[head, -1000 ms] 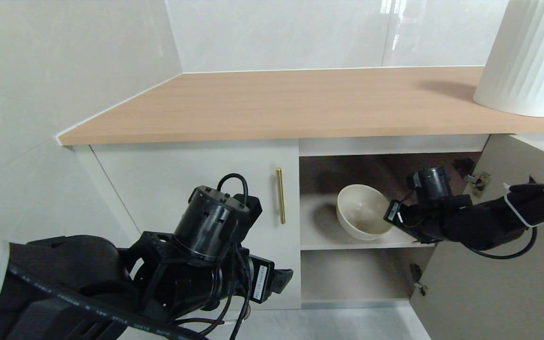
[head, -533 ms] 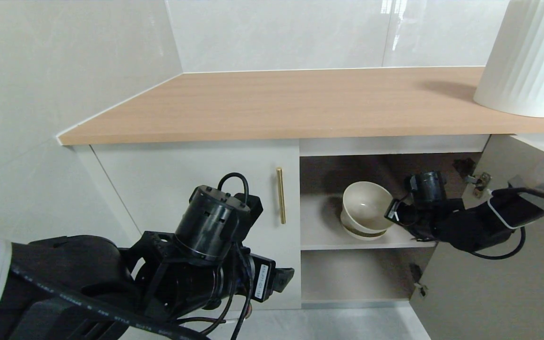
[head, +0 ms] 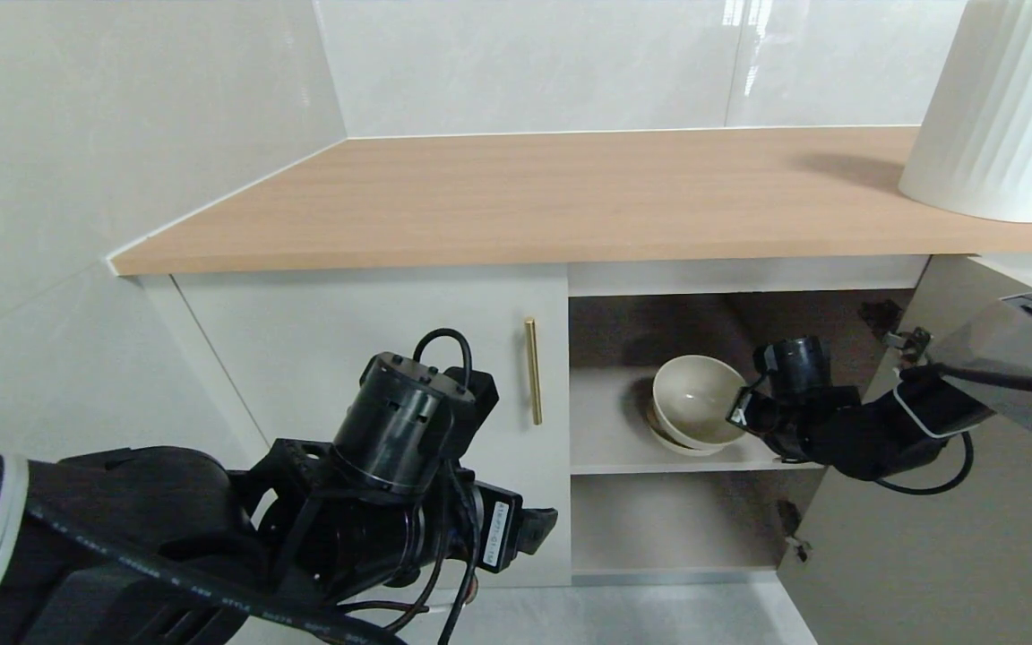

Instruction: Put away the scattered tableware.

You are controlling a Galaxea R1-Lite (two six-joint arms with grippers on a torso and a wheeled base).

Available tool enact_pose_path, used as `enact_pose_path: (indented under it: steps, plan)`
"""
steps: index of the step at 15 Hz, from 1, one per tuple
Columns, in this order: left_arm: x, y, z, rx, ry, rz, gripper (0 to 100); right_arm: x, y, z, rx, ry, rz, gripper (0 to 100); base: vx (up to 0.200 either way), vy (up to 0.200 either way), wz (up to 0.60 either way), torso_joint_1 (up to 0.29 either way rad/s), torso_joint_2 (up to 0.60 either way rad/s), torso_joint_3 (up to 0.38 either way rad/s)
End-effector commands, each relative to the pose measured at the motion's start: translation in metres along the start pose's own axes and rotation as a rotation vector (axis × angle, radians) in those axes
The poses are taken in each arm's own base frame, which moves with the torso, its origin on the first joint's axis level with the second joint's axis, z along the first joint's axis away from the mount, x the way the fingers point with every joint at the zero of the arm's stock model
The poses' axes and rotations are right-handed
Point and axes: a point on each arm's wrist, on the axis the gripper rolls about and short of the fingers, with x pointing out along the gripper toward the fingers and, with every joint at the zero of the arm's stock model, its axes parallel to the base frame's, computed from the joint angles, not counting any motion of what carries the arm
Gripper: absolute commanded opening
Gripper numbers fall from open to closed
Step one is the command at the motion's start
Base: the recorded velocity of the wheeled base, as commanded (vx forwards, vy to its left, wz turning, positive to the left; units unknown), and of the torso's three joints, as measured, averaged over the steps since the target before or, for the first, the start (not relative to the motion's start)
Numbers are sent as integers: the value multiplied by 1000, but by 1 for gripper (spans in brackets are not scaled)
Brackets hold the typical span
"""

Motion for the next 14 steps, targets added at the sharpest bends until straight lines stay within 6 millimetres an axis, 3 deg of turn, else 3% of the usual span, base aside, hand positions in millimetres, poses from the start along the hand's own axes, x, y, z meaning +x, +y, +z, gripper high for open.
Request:
enact_pose_path:
  steps: [1,14]
  plan:
    - [1,0,0,0,4,0,100,4,1,-1,0,0,0,0,0,0,0,0,0,0]
    - [1,0,0,0,3,2,100,11,3,-3,-10,-7,-11,0,0,0,0,0,0,0]
